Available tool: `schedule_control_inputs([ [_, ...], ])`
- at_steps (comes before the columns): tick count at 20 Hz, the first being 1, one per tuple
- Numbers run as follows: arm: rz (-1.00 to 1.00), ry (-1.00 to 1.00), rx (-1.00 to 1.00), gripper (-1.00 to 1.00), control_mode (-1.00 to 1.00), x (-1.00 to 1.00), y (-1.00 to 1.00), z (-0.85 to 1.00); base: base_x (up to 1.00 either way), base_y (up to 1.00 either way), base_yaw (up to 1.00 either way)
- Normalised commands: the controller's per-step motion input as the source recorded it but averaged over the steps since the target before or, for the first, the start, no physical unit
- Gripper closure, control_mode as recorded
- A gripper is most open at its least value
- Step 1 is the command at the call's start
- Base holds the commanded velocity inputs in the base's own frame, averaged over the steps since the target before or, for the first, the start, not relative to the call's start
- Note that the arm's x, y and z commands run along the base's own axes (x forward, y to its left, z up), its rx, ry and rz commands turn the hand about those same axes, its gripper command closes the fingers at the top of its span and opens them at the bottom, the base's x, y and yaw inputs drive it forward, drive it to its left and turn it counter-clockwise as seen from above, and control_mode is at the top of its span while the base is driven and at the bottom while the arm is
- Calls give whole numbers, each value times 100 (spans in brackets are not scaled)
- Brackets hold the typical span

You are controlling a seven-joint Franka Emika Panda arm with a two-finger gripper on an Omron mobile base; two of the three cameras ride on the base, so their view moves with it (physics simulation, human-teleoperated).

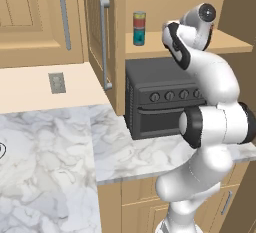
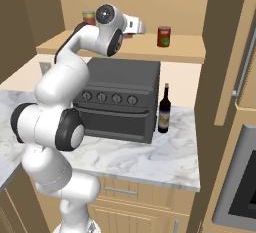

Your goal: Stack two cans on top of the other two cans in the cabinet.

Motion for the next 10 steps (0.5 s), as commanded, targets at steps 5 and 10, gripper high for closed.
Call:
schedule_control_inputs([
  [5,-7,-5,0,100,-100,-25,-11,33,0,0,0],
  [10,-9,0,0,100,-100,-16,-14,33,0,0,0],
])
